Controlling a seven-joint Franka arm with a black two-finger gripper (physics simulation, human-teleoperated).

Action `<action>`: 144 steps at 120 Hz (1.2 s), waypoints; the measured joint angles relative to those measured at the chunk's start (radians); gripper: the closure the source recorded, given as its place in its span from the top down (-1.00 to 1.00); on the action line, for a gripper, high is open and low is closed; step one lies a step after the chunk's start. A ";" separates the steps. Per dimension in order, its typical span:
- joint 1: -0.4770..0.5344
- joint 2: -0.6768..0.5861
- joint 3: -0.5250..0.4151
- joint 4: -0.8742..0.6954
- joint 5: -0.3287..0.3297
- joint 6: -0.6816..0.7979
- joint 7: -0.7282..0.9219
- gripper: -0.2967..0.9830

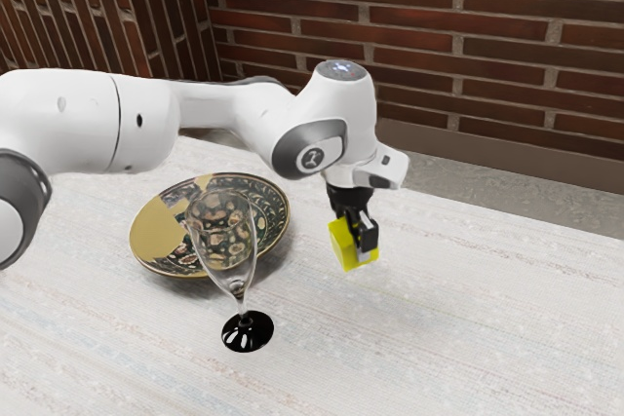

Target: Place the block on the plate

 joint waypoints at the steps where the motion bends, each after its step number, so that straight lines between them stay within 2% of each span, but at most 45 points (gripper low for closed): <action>1: 0.003 -0.005 0.000 -0.001 -0.002 -0.002 0.000 0.00; 37: 0.166 -0.131 0.000 -0.031 -0.078 -0.099 -0.002 -0.01; 81: 0.409 -0.140 0.001 -0.035 -0.097 -0.204 -0.001 -0.02; 98: 0.477 -0.095 0.002 -0.028 -0.096 -0.222 0.000 -0.01; 120: 0.486 0.035 0.042 0.051 -0.091 -0.225 0.002 -0.01; 144: 0.485 0.103 0.044 0.096 -0.087 -0.226 0.004 0.00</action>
